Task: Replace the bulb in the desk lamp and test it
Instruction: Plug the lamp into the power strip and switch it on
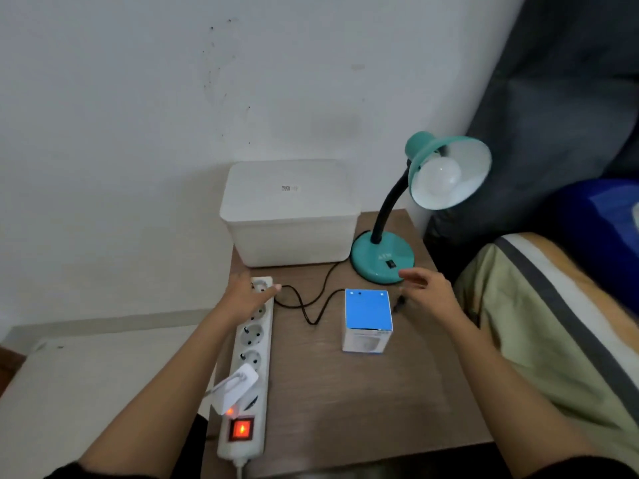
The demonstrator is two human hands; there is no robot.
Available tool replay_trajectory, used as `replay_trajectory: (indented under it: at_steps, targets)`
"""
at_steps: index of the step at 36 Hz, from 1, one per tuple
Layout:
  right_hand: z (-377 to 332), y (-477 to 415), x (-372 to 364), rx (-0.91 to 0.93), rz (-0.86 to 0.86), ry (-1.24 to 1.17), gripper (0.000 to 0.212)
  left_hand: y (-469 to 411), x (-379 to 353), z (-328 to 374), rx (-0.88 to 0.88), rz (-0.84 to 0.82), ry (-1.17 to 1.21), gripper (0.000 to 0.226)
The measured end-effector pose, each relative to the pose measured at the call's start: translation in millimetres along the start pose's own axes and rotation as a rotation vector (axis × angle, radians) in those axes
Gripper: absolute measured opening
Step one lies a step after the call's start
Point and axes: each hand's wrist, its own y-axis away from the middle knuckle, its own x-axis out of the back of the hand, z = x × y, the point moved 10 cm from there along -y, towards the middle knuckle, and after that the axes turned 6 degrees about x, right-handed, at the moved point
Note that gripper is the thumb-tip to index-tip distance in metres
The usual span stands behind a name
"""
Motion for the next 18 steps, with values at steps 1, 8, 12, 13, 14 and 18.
replay_trajectory:
  at_steps: [1, 8, 12, 13, 14, 18]
  targets:
    - [5.5, 5.3, -3.0, -0.017, -0.019, 0.027, 0.042, -1.4, -2.5, -5.6, 0.034, -0.008, -0.021, 0.100]
    - [10.1, 11.5, -18.0, 0.085, -0.086, 0.284, 0.042, 3.9, -9.1, -0.5, 0.066, -0.008, -0.110, 0.087]
    - [15.8, 7.6, -26.7, 0.141, -0.132, 0.392, 0.036, 0.4, -13.0, -4.9, 0.096, -0.017, -0.142, 0.081]
    - [17.0, 6.7, -26.5, 0.144, -0.130, 0.396, 0.033, -0.1, -13.3, -5.6, 0.110, -0.016, -0.153, 0.079]
    - [17.8, 5.8, -26.0, 0.144, -0.127, 0.395, 0.031, -0.1, -13.1, -5.9, 0.124, -0.015, -0.167, 0.077]
    - [14.7, 2.6, -25.3, 0.162, -0.106, 0.388, 0.024, -1.7, -12.6, -7.0, 0.148, -0.009, -0.184, 0.075]
